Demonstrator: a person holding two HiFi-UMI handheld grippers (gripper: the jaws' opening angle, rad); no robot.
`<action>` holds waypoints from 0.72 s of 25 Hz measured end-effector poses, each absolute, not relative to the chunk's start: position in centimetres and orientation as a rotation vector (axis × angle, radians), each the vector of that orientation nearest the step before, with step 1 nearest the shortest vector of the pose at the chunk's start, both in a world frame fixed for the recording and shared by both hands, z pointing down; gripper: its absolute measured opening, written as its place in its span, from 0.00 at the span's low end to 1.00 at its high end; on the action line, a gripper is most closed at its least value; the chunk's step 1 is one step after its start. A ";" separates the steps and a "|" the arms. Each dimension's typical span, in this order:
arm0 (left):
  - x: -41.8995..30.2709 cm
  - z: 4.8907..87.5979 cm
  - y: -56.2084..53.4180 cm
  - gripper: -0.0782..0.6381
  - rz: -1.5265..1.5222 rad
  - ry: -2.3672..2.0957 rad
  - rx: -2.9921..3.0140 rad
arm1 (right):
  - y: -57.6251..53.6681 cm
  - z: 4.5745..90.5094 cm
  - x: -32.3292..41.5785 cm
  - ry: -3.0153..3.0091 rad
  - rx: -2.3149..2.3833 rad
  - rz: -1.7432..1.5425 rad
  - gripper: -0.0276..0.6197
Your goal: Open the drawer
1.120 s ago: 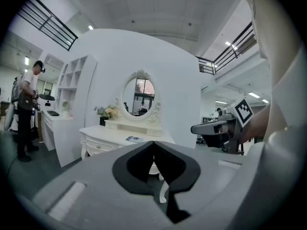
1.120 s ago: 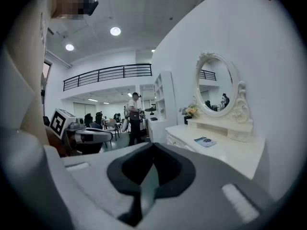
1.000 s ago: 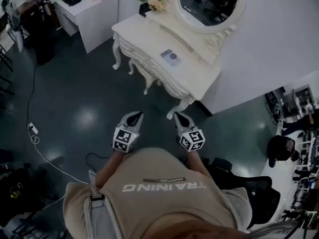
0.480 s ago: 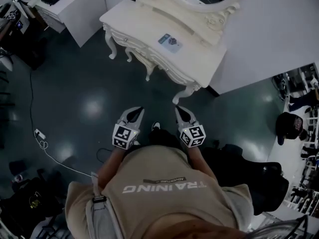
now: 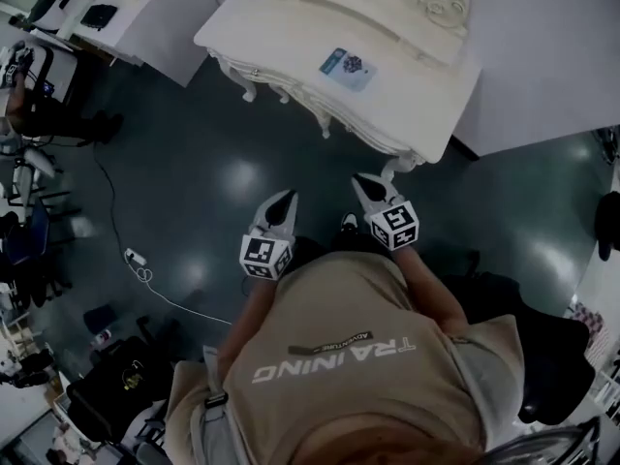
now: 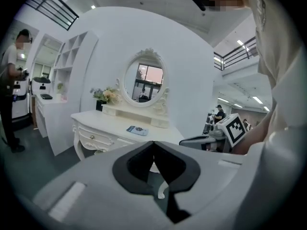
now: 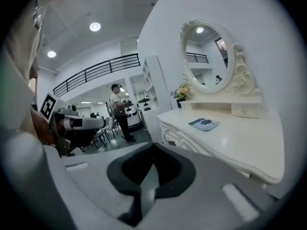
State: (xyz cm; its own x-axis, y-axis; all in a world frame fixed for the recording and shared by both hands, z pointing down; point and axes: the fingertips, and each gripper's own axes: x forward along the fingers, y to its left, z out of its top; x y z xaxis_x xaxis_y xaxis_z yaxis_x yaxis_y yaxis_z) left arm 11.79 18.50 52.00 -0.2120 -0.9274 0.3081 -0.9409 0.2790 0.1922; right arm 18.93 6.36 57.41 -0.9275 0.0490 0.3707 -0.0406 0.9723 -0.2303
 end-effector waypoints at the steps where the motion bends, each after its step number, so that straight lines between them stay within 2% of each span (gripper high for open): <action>1: 11.3 52.5 17.3 0.12 0.042 -2.194 1.676 | 5.5 58.1 18.0 -2.729 -0.020 0.331 0.05; 7: 9.8 52.2 12.6 0.12 0.144 -2.143 1.816 | 3.4 60.4 16.2 -2.655 0.014 0.521 0.05; 18: -2.4 51.8 9.9 0.12 0.158 -1.991 2.110 | -0.2 59.7 8.2 -2.489 0.320 0.360 0.05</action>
